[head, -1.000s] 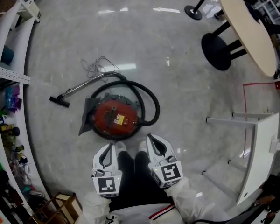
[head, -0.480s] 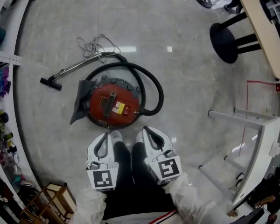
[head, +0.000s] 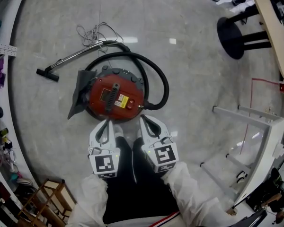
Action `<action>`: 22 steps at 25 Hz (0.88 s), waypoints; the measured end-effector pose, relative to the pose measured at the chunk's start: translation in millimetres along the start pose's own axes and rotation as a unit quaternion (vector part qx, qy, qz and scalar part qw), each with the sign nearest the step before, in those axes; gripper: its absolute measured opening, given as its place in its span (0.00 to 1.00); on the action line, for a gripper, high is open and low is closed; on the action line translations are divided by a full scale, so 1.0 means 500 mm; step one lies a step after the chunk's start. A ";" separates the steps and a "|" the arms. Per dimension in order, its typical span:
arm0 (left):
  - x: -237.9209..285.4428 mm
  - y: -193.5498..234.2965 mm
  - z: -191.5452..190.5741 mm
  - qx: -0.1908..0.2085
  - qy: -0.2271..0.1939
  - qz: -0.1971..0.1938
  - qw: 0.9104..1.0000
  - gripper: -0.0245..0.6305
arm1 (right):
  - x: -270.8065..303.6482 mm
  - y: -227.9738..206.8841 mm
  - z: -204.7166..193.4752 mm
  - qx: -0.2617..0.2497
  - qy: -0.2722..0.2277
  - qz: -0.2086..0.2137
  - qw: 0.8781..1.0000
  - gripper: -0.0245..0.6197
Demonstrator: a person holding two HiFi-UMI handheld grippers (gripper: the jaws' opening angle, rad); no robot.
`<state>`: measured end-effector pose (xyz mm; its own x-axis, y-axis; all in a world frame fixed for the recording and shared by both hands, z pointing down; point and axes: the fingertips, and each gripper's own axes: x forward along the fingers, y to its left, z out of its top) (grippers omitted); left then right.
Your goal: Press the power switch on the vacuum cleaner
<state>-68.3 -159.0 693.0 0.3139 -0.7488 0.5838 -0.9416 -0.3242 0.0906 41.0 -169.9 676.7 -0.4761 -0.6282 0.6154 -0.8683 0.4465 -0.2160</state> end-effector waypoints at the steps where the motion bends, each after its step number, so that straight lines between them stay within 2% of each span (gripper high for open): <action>1: 0.011 0.000 -0.006 0.000 0.004 -0.005 1.000 0.04 | 0.011 0.000 -0.007 -0.001 0.005 0.002 1.000 0.04; 6: 0.055 0.004 -0.027 0.007 0.015 -0.014 1.000 0.04 | 0.063 0.003 -0.051 -0.008 0.031 0.015 0.999 0.04; 10: 0.067 0.002 -0.043 -0.008 0.023 -0.015 1.000 0.04 | 0.094 -0.005 -0.092 0.003 0.059 0.017 0.998 0.04; 22: 0.078 0.009 -0.070 -0.040 0.031 0.001 0.999 0.04 | 0.183 -0.030 -0.188 -0.012 0.113 0.018 0.993 0.04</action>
<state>-64.5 -169.3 744.3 0.3057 -0.7113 0.6329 -0.9499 -0.2733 0.1517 23.8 -174.1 807.4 -0.4610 -0.4529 0.7631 -0.8461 0.4836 -0.2241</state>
